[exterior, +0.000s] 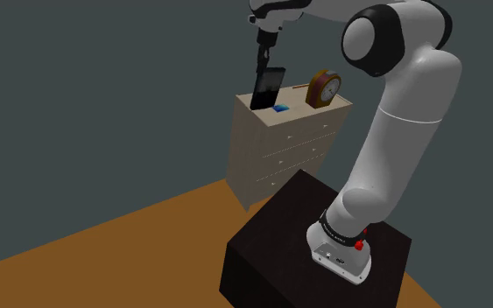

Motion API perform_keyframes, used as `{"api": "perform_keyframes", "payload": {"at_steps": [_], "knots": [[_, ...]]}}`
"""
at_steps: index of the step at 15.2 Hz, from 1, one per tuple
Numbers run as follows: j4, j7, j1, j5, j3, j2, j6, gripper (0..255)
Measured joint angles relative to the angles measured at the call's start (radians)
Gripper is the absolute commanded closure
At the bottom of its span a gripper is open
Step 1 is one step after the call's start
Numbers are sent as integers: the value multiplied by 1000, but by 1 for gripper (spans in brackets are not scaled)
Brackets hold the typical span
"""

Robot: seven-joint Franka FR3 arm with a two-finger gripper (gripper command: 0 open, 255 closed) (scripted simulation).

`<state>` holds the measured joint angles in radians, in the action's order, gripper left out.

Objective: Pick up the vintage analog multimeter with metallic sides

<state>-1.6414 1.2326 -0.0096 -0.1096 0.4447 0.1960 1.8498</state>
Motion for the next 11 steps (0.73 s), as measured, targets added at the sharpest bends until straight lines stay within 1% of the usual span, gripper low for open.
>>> {"api": "perform_keyframes", "payload": {"at_steps": [11], "knots": [[156,-3,-10,-2,4,10,-147,255]]}}
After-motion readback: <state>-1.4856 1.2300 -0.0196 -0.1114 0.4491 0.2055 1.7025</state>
